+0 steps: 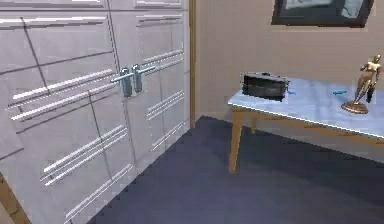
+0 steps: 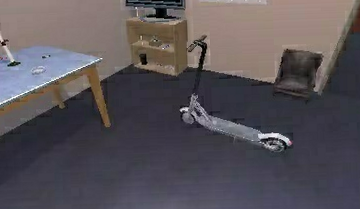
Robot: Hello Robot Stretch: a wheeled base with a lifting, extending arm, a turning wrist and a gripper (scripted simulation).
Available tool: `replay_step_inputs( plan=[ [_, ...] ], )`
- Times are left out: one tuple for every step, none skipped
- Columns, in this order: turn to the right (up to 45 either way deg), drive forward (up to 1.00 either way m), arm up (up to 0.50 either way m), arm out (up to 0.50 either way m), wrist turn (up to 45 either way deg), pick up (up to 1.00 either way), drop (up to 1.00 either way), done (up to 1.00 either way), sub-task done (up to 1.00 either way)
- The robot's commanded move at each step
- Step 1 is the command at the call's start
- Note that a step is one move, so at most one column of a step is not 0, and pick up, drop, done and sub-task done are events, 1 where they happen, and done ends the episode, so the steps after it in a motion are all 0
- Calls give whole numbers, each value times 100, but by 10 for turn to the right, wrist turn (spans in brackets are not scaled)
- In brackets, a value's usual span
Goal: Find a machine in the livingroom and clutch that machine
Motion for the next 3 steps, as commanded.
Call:
replay_step_inputs(
  plan=[
    [300, 0, 0, 0, 0, 0, 0, 0, 0],
    [0, 90, 0, 0, 0, 0, 0, 0, 0],
    [-450, 0, 0, 0, 0, 0, 0, 0, 0]
  ],
)
